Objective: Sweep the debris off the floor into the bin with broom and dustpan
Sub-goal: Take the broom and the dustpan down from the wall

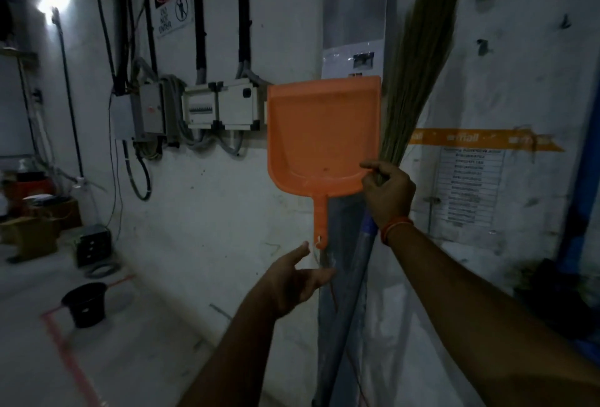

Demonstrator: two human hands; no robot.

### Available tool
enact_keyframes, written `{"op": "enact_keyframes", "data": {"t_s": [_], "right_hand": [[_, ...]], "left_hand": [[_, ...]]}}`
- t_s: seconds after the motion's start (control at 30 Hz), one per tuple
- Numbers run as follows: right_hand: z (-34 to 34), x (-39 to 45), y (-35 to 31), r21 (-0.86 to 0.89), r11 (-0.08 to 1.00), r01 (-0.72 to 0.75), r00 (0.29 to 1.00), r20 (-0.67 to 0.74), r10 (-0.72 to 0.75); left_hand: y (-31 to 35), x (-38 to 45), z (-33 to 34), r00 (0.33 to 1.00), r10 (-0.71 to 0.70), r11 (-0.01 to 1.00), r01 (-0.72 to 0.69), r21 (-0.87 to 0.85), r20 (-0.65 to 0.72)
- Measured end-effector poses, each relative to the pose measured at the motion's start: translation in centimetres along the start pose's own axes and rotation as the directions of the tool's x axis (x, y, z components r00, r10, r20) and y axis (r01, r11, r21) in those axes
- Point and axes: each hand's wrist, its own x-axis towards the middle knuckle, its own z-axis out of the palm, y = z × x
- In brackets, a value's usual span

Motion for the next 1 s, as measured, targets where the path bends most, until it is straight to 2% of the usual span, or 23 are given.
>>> {"op": "enact_keyframes", "data": {"t_s": [0.03, 0.07, 0.1, 0.13, 0.17, 0.23, 0.27, 0.3, 0.37, 0.53, 0.67, 0.87, 1.0], "right_hand": [[0.0, -0.1, 0.3, 0.007, 1.000, -0.002, 1.000, 0.004, 0.002], [0.1, -0.2, 0.7, 0.013, 1.000, -0.005, 1.000, 0.011, 0.005], [0.3, -0.3, 1.0, 0.023, 1.000, -0.011, 1.000, 0.023, 0.010], [0.5, -0.5, 1.2, 0.038, 0.999, -0.020, 0.999, 0.038, 0.019], [0.8, -0.7, 1.4, 0.052, 0.998, -0.030, 0.998, 0.056, 0.028], [1.3, -1.3, 1.5, 0.070, 0.997, -0.045, 0.996, 0.083, 0.039], [1.6, -1.5, 1.6, 0.078, 0.996, -0.048, 0.995, 0.095, 0.041], [1.8, -1.7, 1.6, 0.087, 0.995, -0.051, 0.994, 0.106, 0.042], [2.4, -2.1, 1.8, 0.106, 0.992, -0.074, 0.989, 0.134, 0.060], [3.5, -3.0, 1.4, 0.179, 0.974, -0.136, 0.967, 0.237, 0.091], [4.3, -4.0, 0.8, 0.229, 0.958, -0.170, 0.942, 0.323, 0.090], [6.0, -5.2, 1.2, 0.216, 0.956, -0.198, 0.902, 0.421, 0.092], [7.3, -5.6, 1.3, 0.270, 0.910, -0.315, 0.867, 0.472, 0.160]], "left_hand": [[0.1, 0.3, -0.7, 0.983, 0.082, 0.983, -0.053, 0.175, -0.164], [0.3, 0.7, -1.2, 0.923, 0.257, 0.921, -0.144, 0.362, -0.288], [0.5, 1.0, -1.5, 0.840, 0.451, 0.826, -0.263, 0.499, -0.302], [0.8, 1.1, -1.7, 0.790, 0.578, 0.727, -0.384, 0.569, -0.205], [1.1, 1.0, -1.7, 0.774, 0.630, 0.665, -0.493, 0.561, -0.065], [1.7, 0.7, -1.6, 0.755, 0.623, 0.609, -0.634, 0.477, 0.207], [2.0, 0.5, -1.5, 0.737, 0.604, 0.581, -0.667, 0.467, 0.302], [2.3, 0.4, -1.5, 0.725, 0.586, 0.542, -0.682, 0.491, 0.361], [2.5, 0.6, -1.7, 0.718, 0.574, 0.483, -0.685, 0.546, 0.393], [2.5, 1.2, -2.8, 0.727, 0.558, 0.486, -0.677, 0.553, 0.399], [1.8, 1.4, -3.8, 0.727, 0.592, 0.499, -0.669, 0.551, 0.347], [0.9, 0.8, -5.9, 0.756, 0.640, 0.664, -0.635, 0.394, 0.139], [0.3, -0.1, -8.0, 0.676, 0.735, 0.629, -0.646, 0.433, -0.059]]}}
